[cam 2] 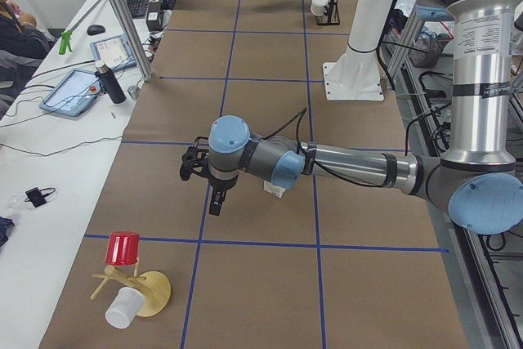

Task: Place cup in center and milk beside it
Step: 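Carry the white mug with the right gripper to the grid center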

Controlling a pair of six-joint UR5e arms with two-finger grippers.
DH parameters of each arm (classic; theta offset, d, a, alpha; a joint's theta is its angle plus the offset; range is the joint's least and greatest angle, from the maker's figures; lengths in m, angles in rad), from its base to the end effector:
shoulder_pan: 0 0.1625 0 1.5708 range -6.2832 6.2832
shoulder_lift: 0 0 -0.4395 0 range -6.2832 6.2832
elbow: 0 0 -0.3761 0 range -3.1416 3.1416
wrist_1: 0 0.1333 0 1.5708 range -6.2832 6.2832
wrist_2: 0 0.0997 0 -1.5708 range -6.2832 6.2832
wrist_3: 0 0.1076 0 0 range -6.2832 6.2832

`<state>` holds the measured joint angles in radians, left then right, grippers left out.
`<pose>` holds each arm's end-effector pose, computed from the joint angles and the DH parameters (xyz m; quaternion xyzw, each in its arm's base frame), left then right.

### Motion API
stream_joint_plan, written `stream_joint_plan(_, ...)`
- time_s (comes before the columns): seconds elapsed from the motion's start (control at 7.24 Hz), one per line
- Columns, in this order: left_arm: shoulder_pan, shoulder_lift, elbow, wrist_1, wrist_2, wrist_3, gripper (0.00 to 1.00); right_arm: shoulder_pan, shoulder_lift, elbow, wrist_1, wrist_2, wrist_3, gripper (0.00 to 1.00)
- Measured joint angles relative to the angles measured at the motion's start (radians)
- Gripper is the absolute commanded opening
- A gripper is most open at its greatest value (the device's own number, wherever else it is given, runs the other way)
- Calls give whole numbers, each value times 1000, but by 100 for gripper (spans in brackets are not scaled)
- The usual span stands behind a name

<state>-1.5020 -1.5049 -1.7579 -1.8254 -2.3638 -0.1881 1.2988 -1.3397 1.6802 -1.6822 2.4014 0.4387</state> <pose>-0.0246 -0.4676 0.5892 0.1223 0.3983 0.0180 0.9089 -0.1009 -0.5623 0.5127 -0.0414 -0.4122 0.0297 0.9097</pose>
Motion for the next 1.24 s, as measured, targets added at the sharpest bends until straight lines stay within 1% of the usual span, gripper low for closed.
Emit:
stream_joint_plan(0.14, 0, -3, 1, 0, 0, 0, 98, -139, 131, 7, 12, -36, 215, 0)
stream_joint_plan(0.28, 1, -8, 3, 0, 0, 0, 98, -264, 262, -18, 42, -103, 390, 0)
stream_joint_plan(0.41, 2, -13, 6, 0, 1, -1, 98, -379, 400, -88, 92, -212, 577, 0)
stream_joint_plan(0.55, 2, -18, 7, 0, 1, -1, 98, -467, 517, -189, 174, -331, 747, 0)
stream_joint_plan(0.69, 2, -21, 6, 0, 1, -1, 98, -522, 619, -312, 253, -411, 883, 0)
stream_joint_plan(0.83, 2, -22, 4, 0, 1, -2, 99, -549, 696, -414, 294, -443, 945, 0)
stream_joint_plan(0.97, 2, -23, 2, 0, 1, -2, 98, -565, 733, -468, 311, -454, 967, 14)
stream_joint_plan(1.11, 2, -23, 1, 0, 0, -1, 98, -574, 748, -489, 317, -456, 977, 99)
stream_joint_plan(1.24, 2, -22, 0, 0, 0, -2, 98, -578, 754, -495, 318, -454, 985, 100)
